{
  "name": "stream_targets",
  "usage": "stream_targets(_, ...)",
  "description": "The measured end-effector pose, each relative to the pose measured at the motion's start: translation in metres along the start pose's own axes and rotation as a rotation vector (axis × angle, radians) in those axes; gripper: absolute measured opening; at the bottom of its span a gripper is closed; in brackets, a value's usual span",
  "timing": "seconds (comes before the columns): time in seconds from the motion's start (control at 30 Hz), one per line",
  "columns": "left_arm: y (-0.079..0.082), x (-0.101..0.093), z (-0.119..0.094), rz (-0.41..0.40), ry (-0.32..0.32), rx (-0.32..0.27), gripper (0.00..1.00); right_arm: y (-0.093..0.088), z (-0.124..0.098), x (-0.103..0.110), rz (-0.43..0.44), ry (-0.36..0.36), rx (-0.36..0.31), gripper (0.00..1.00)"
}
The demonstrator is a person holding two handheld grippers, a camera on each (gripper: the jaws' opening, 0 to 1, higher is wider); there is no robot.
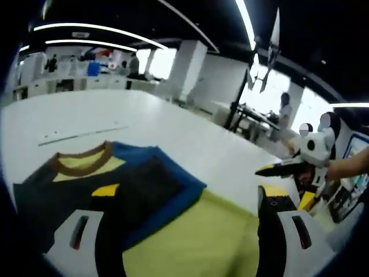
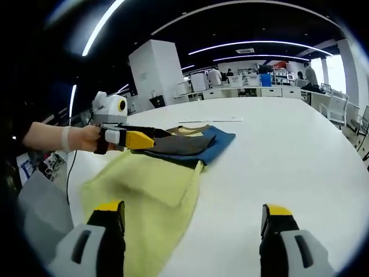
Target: Fold the garment on the visible template until the final outline fits inside the template.
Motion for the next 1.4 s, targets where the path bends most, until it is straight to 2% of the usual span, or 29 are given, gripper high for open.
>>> stream_targets(0.23,-0.004,-0.002,-0.026,-0.005,0.022,-0.023,0.94,0.005,0.001,-0.002,-0.008,-0.007,-0.011,0.99)
stream_targets(0.47,-0.013,-0.001,-0.053,-0.022,0.049,-0.024,0.92,0.011,0.002,0.004,-0.009,0.001,-0.02,0.98)
stream_targets(0.67,-0.014,0.0,-0.072,-0.026,0.077,-0.037,0.92,0.013,0.003,0.008,-0.011,0.0,-0.026,0.98)
stream_targets(0.83,-0.017,0.009,-0.098,-0.027,0.118,-0.033,0.92,0.016,0.005,0.01,-0.012,0.005,-0.031,0.98)
stream_targets(1.03,-0.022,0.027,-0.139,-0.024,0.189,-0.026,0.9,0.02,0.009,0.015,-0.019,0.019,-0.041,0.98)
stream_targets(1.17,-0.023,0.03,-0.163,-0.031,0.238,-0.038,0.89,0.02,0.01,0.018,-0.023,0.027,-0.042,0.98)
stream_targets(1.4,-0.032,0.031,-0.194,-0.032,0.269,-0.042,0.88,0.022,0.011,0.024,-0.034,0.048,-0.042,0.98)
Point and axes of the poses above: the point that each gripper's makers call its tool centre point, and the gripper's own axes: z roughly forward along the fingers, x roughly to its left, y roughly out of its top, the point moved 6 cm from there along -z, roughly backward along the fingers, and after that the axes turned 6 degrees about -z, right-handed, at the moved point
